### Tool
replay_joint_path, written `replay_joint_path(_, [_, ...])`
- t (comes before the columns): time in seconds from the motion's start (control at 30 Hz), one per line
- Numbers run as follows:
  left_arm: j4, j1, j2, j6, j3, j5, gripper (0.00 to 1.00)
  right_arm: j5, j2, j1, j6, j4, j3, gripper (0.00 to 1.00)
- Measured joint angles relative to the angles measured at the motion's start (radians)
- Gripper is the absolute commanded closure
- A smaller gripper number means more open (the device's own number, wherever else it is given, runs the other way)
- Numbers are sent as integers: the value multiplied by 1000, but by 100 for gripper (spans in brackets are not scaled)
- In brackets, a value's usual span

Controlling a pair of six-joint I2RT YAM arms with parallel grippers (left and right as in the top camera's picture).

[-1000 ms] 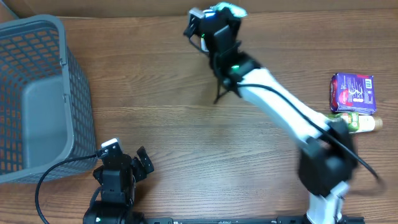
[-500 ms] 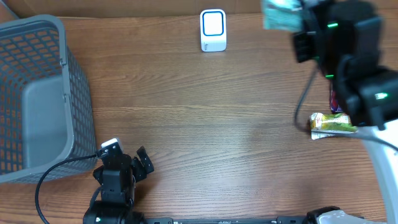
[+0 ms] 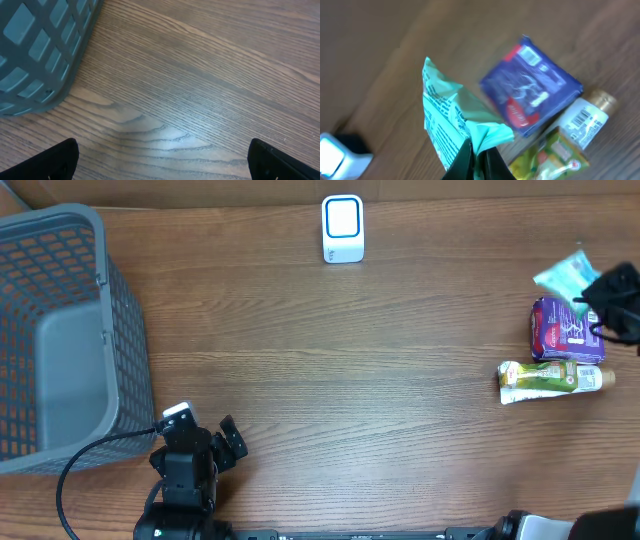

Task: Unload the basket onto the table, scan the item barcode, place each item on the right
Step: 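Carry the wipes pack right and drop it on the purple pack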

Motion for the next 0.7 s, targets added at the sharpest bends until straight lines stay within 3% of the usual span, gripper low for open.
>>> replay_joint_path(0.17, [0, 0, 0, 0, 0, 0, 0, -3, 61, -66, 70, 124, -158, 94])
replay_joint_path(0.27, [0, 0, 0, 0, 0, 0, 0, 2, 73, -71, 99, 135, -178, 52])
replay_joint_path(0.33, [0, 0, 0, 0, 0, 0, 1, 5, 71, -69, 102, 148, -177, 34])
replay_joint_path(0.4, [0, 0, 0, 0, 0, 0, 0, 4, 71, -69, 106, 150, -177, 29])
replay_joint_path(0.63, [0, 0, 0, 0, 0, 0, 0, -38, 47, -69, 85, 94, -130, 28])
replay_joint_path(0.7, [0, 0, 0, 0, 0, 0, 0, -84, 16, -68, 46, 90, -87, 24])
